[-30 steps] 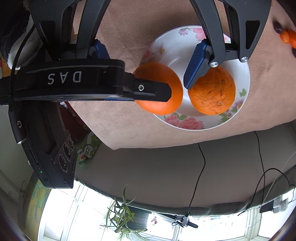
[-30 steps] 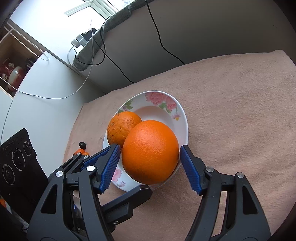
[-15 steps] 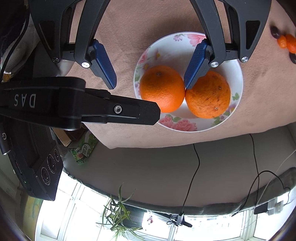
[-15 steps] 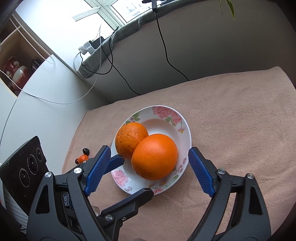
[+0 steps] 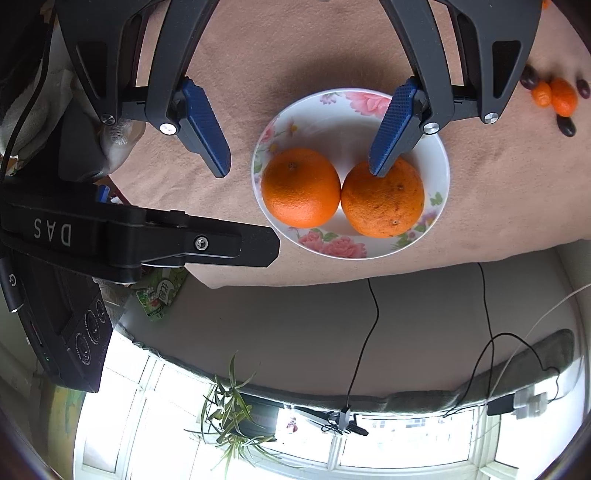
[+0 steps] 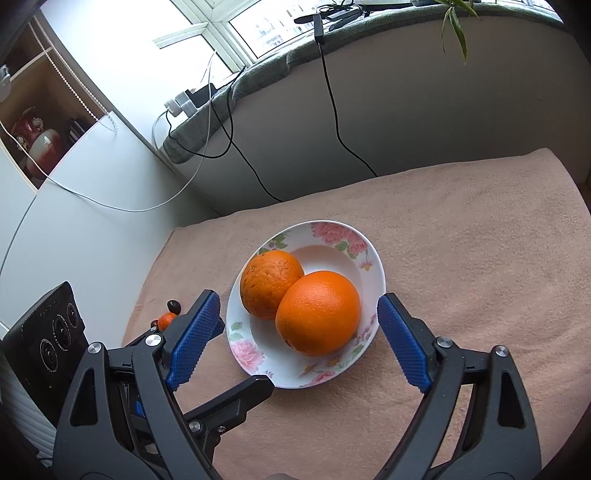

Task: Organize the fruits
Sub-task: 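Open the right gripper and withdraw it from the plate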

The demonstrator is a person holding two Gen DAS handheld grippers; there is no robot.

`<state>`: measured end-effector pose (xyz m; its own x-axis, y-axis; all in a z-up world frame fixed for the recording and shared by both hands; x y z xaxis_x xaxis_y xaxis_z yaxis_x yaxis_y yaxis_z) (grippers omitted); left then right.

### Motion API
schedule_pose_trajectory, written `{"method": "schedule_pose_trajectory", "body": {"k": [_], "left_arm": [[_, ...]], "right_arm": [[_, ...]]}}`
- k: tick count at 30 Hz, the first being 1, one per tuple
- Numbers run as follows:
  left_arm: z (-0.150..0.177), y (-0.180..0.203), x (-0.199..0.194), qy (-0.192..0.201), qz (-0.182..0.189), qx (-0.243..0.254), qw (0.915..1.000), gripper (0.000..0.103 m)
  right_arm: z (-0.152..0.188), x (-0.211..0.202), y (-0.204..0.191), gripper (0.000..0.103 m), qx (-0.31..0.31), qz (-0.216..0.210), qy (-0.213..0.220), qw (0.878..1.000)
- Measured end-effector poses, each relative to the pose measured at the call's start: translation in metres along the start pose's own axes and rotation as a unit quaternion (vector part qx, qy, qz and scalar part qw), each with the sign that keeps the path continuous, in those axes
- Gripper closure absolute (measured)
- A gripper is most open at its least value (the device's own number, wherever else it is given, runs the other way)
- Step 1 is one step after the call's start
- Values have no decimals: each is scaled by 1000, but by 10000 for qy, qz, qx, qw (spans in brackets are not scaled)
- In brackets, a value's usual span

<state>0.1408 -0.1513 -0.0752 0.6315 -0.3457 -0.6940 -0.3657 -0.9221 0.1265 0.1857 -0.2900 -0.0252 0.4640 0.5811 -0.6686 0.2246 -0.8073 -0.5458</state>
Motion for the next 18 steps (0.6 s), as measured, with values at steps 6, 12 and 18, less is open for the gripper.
{"method": "schedule_pose_trajectory", "body": {"k": [6,12,18], "left_arm": [[4,-14,-17,173,-159,-43,9997,25],[11,-33,-36,332,-287,-184,9989,25],[22,-60,-59,597,-479,-302,9966,25]], "right_arm": [[2,-1,-23,13,-361,74,99,9993],[11,4,-52,13,-793,104,119,9967],[27,15,-82,13,-1300,-5,105,9915]]}}
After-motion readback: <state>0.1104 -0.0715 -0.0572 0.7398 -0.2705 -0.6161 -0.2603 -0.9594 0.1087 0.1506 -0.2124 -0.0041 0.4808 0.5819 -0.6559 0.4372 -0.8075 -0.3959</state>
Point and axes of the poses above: each gripper's, at about its wrist camera, not at the fingertips, and x roughly the way its jaws point, y to its right, z to its underside, the point moved 3 cm from there along x, roughly the way its jaws point, and after that the axes turned 7 degrees about -z, right-handed, at the moved point
